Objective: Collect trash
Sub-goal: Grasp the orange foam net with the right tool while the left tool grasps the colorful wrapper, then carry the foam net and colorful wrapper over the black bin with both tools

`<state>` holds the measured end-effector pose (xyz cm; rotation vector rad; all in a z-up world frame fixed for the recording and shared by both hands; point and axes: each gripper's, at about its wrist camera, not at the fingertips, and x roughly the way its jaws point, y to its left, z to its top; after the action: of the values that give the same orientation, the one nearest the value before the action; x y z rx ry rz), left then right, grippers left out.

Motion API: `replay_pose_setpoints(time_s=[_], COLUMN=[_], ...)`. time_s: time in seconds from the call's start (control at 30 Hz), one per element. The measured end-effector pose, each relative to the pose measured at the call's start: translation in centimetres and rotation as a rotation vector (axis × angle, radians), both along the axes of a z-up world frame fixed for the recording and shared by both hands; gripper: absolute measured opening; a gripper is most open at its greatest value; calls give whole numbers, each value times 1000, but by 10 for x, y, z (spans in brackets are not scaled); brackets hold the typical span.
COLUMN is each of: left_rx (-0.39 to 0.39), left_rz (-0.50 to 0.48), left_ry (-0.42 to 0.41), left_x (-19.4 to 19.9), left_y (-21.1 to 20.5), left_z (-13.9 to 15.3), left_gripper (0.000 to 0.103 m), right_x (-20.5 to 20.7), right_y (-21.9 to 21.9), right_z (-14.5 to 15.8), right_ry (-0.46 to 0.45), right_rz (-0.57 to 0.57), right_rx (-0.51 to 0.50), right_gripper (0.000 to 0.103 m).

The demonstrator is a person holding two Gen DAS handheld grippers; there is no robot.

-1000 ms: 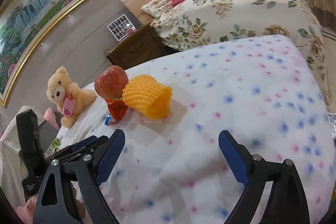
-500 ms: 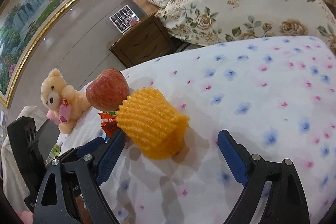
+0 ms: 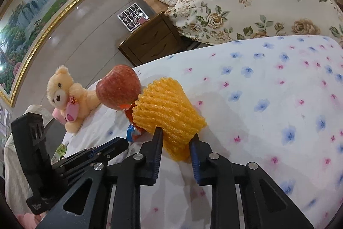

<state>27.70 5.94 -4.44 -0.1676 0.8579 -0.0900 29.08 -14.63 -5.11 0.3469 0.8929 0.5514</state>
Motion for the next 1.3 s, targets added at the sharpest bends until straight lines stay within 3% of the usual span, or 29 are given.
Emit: replay_pose_setpoints(time_s=[0.1,0.17,0.2,0.33,0.5,0.6,0.67,0.8,1.3], left_rx=[-14,-24,-32,-86,-80,-79,-65,-35,-60], left_rz=[11,27,37,47,47,37,22,-8,-79], left_ry=[-1,2,-1,8,2,15,22,-6,-33], left_x=[-3,-2,-1,8,23,32,34,28,-44], left_y=[5,9,10,11,1,-3,-9,-16,-55], left_z=[2,2,2,3,1,-3,-7,-2,14], left_gripper=[14,37,42,43,43,42,17,5,4], right_x=[-7,-12,-15,-27,-39,-45,-49,-55,-92], right_y=[-6,-12,-16,-28,-42,-48,-52,-60,-93], right_z=[2,4,5,9,11,10,9,8,9], right_ry=[3,2,0,-15,-15,-11,-9,-4,-22], right_rz=[-14,-27,-36,-64,-97,-117,-130,-158,-221], right_rx=[12,28,34,48,67,75,80,94,94], right_gripper=[23,22,22,22,22,22,22,22,21])
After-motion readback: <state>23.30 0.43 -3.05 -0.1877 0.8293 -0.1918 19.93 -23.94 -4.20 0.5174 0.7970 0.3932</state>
